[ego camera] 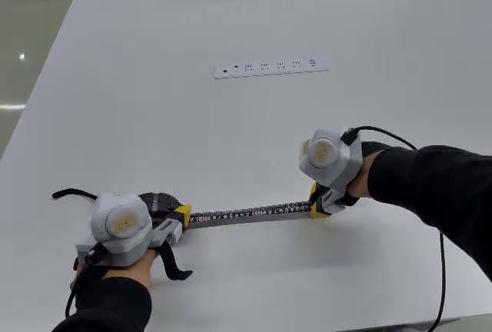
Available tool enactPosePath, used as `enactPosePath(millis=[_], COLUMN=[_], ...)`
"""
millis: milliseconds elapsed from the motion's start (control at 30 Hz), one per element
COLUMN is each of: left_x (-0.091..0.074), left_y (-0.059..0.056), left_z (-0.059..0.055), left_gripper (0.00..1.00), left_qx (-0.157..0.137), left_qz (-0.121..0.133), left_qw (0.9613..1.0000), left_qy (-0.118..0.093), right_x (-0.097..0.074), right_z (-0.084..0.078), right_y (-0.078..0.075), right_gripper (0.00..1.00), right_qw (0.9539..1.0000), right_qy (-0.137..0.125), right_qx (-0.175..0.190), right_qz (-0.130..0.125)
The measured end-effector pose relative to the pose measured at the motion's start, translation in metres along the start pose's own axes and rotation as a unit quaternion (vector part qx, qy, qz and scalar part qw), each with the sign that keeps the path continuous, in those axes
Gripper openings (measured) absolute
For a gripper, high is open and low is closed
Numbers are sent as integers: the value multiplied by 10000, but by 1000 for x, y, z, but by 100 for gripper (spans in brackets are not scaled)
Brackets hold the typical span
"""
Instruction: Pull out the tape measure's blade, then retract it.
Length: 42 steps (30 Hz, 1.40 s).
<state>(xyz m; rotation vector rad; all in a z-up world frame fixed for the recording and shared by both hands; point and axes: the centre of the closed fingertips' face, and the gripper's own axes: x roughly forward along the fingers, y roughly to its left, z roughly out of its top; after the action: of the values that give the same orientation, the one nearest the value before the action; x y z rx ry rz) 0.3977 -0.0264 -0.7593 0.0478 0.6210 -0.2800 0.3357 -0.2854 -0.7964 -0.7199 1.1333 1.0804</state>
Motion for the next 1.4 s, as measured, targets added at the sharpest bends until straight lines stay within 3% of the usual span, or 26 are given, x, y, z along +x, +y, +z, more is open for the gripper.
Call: enactPosePath(millis=[167, 200, 400, 833, 1200, 1400], left_x=[0, 0, 0, -1, 0, 0], left_y=[0, 0, 0, 0, 0, 0], left_z=[-1, -1, -1, -1, -2, -3], left_gripper=[59, 59, 60, 60, 60, 60], left_qx=[-3, -2, -8, 2, 17, -23], left_qz=[-5, -4, 2, 10, 15, -34], left_qw=[10000, 10000, 10000, 10000, 9999, 9997], left_qy=[47, 50, 69, 88, 125, 248], right_x=[0, 0, 1, 2, 3, 4], right_z=[1, 2, 3, 7, 8, 9], right_y=[0, -1, 1, 2, 3, 3], right_gripper=[7, 7, 8, 7, 7, 8], right_qw=[9999, 9999, 9997, 9996, 9991, 9994], right_qy=[-120, -89, 96, 20, 187, 187], right_qx=[-71, 30, -178, -253, -370, -279], right_qz=[73, 107, 100, 81, 30, 20])
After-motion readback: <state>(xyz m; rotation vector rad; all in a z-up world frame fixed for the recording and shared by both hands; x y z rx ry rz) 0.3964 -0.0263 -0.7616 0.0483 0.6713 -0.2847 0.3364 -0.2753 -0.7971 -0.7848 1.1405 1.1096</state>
